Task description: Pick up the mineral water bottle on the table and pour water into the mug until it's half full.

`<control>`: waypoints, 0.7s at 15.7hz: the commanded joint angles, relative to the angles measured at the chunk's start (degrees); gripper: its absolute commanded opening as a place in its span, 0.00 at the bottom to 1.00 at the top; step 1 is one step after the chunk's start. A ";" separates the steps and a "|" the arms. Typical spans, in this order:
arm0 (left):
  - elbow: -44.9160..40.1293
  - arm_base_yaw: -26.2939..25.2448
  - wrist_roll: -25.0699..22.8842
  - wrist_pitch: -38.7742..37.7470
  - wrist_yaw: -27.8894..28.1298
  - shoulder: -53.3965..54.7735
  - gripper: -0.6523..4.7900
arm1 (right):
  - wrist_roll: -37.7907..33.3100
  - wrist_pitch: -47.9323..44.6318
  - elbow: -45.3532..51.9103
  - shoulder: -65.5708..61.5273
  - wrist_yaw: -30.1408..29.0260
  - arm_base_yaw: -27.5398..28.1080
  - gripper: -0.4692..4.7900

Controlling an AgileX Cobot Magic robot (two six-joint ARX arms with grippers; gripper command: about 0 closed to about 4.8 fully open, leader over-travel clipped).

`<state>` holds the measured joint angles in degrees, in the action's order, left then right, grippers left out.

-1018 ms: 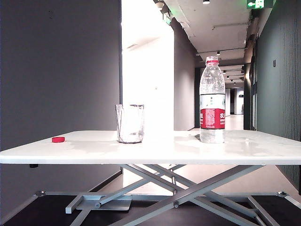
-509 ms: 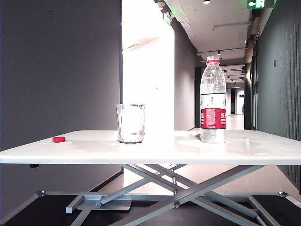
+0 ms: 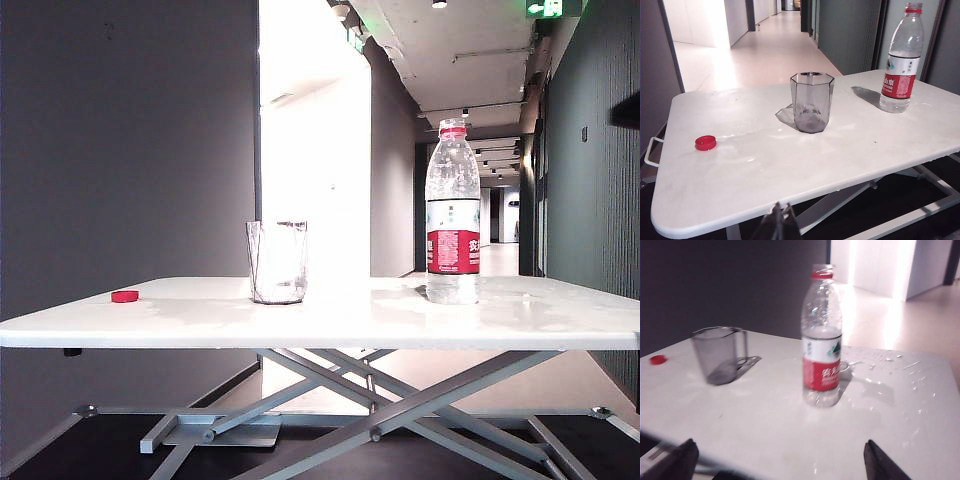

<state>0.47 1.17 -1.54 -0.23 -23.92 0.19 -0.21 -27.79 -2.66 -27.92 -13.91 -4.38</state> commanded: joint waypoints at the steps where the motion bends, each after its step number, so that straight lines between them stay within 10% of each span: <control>1: 0.11 0.04 0.00 0.24 0.13 0.04 0.11 | 0.46 -15.56 -5.29 -16.59 0.13 0.00 1.00; 11: 0.11 0.07 0.07 -1.27 -0.50 0.02 0.11 | -0.20 -34.12 -37.77 -71.60 -11.04 -0.02 1.00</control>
<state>0.47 1.17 -1.50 -1.32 -24.03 0.19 -0.23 -61.01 -38.76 -98.24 -24.38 -4.43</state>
